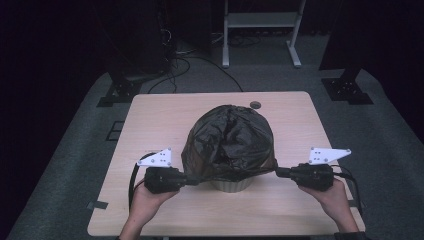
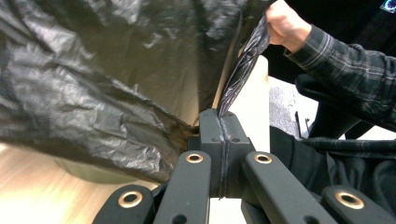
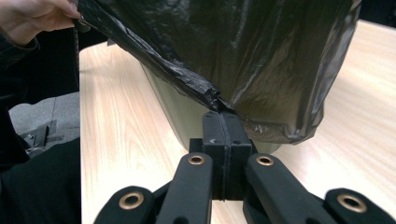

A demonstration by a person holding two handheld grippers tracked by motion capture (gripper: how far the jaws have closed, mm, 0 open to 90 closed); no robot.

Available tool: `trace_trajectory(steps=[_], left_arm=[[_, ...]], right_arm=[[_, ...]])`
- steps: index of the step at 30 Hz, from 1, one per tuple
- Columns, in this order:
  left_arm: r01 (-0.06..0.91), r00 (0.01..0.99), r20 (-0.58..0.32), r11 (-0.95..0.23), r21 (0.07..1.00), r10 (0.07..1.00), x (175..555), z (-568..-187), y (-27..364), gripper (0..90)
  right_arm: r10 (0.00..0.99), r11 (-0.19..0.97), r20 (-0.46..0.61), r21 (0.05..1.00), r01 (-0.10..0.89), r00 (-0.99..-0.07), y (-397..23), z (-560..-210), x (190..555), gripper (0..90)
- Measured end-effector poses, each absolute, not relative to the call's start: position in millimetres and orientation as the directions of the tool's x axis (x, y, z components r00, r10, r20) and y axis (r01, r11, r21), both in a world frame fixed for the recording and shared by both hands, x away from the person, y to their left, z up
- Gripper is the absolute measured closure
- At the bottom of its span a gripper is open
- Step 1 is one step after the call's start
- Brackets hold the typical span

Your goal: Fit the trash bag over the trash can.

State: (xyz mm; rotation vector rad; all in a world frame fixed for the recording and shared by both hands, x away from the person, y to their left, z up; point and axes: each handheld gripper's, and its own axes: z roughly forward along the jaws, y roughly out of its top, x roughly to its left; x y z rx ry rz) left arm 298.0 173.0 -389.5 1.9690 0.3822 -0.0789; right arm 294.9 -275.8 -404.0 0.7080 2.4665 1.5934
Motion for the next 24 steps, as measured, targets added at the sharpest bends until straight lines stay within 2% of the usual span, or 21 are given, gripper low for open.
trace_trajectory(steps=[14, 16, 17, 19, 24], left_arm=[[0.385, 0.918, -0.297, -0.417, 0.823, 0.263, 312, -426, 171, 89.0], [0.398, 0.913, -0.303, -0.431, 0.810, 0.273, 313, -431, 171, 86.3], [0.396, 0.914, -0.301, -0.433, 0.810, 0.271, 313, -432, 171, 81.8], [0.380, 0.921, -0.290, -0.435, 0.817, 0.260, 312, -427, 174, 73.6], [0.334, 0.941, -0.279, -0.394, 0.856, 0.191, 303, -394, 191, 58.0]], right_arm=[[0.466, 0.386, 0.176, 0.841, 0.379, -0.867, -271, -430, 303, 90.0], [0.472, 0.394, 0.178, 0.834, 0.387, -0.864, -270, -434, 304, 90.0], [0.476, 0.402, 0.174, 0.829, 0.389, -0.862, -270, -435, 305, 90.0], [0.478, 0.397, 0.169, 0.833, 0.384, -0.862, -271, -435, 304, 76.8], [0.479, 0.280, 0.177, 0.898, 0.340, -0.860, -283, -410, 301, 55.0]])
